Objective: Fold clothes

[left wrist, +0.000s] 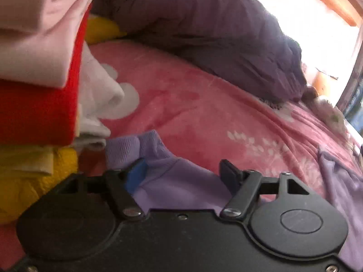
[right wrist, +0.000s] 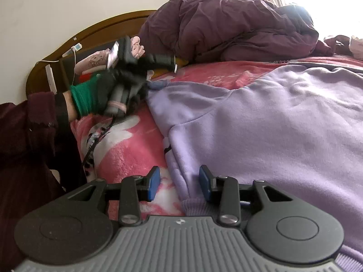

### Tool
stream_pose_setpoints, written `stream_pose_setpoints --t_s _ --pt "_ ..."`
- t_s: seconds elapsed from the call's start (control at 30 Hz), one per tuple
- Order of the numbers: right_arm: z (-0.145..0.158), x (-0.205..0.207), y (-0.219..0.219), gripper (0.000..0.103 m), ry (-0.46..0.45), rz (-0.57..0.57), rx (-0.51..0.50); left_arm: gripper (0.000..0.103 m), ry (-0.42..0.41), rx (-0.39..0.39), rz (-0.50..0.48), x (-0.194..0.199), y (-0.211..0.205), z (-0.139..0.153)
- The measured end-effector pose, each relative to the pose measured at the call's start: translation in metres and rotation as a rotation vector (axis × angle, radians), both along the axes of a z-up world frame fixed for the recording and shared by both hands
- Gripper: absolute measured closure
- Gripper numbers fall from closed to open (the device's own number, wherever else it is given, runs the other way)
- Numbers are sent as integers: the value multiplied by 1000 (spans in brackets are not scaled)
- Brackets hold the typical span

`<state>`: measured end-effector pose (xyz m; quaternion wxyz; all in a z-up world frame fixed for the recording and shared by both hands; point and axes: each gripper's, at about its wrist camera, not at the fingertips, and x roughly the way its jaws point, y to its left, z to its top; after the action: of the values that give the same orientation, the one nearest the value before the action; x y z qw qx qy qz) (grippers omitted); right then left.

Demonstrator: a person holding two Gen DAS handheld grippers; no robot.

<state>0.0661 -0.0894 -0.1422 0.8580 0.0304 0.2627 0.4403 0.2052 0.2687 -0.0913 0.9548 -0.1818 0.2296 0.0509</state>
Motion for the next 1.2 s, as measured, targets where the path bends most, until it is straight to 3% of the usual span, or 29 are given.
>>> stream_pose_setpoints --t_s 0.13,0.2,0.3,0.37,0.43,0.6,0.7,0.83,1.0,1.1,1.2 --pt "-1 3 -2 64 17 1 19 23 23 72 -22 -13 -17 0" --pt "-2 4 -4 64 25 2 30 23 60 53 -22 -17 -12 -12" --pt "-2 4 -5 64 28 0 37 27 97 -50 68 -12 21 -32" --pt "-2 4 -5 64 29 0 39 24 45 -65 69 -17 24 -24" --pt "-2 4 -5 64 31 0 42 23 -5 -15 46 -20 19 -17" --pt "-2 5 -6 63 36 0 45 23 -52 33 55 0 22 -19" --pt "-2 5 -6 63 38 -1 44 23 -46 34 18 28 21 -26" --pt "-2 5 -5 63 40 -1 45 19 95 14 -13 22 27 -28" --pt "-3 6 -6 63 52 -1 57 19 96 5 40 38 39 -29" --pt "-5 7 -8 63 59 0 70 22 80 -40 88 34 50 -25" --pt "-7 7 -8 63 60 -1 79 22 53 8 120 28 46 -17"
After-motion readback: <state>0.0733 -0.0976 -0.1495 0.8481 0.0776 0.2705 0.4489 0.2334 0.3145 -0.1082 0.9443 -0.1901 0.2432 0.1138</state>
